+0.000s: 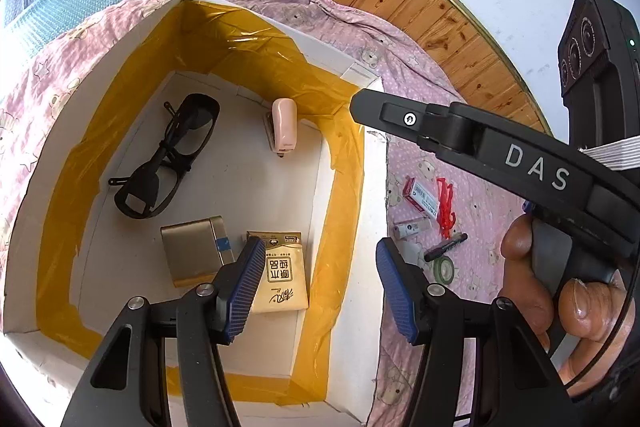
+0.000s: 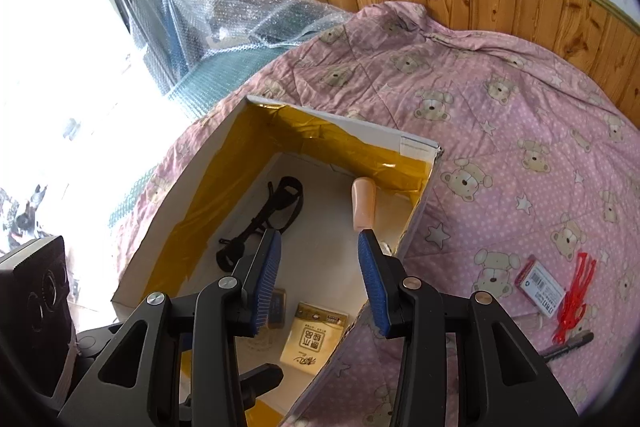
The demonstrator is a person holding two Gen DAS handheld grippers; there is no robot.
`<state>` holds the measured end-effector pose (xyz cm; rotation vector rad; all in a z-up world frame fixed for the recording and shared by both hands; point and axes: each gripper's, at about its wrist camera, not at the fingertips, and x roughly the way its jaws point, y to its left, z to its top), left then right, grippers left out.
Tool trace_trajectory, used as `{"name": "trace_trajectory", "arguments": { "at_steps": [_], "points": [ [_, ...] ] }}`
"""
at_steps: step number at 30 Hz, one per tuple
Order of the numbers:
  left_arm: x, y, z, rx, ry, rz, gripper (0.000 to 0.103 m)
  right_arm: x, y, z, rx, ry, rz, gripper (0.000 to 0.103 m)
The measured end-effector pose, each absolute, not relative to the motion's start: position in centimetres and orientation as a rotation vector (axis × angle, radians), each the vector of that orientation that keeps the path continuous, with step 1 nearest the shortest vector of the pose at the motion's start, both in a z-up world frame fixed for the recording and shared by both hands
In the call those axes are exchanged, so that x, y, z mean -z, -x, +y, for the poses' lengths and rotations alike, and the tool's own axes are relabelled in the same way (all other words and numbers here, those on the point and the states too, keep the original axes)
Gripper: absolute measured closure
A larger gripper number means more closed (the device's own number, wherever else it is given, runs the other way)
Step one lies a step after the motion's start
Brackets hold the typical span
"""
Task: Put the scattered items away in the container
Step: 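Withdraw both tools from the box toward the white charger and green tape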
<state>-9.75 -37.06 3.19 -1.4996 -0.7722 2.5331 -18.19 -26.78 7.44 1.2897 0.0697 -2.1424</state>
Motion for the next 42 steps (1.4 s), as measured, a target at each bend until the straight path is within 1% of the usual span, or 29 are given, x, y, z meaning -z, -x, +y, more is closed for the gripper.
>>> {"name": "trace_trajectory", "arguments": {
  "at_steps": [10, 21, 42],
  "points": [
    [-5.3, 6.6, -36.4, -2.601, 1.453, -0.712, 0.044, -9.0, 14.6, -26.0, 2.147, -1.259, 0.045, 0.060],
    [-7.4, 4.3, -35.1, -2.637, 1.389, -0.655, 0.044, -9.7, 11.0, -23.3, 2.173, -1.243, -0.041, 0.060],
    [-6.5, 0.9, -30.0, -2.632, 1.430, -0.540, 0.044, -7.8, 6.0, -16.8, 2.175, -1.265, -0.225, 0.060]
  ]
}}
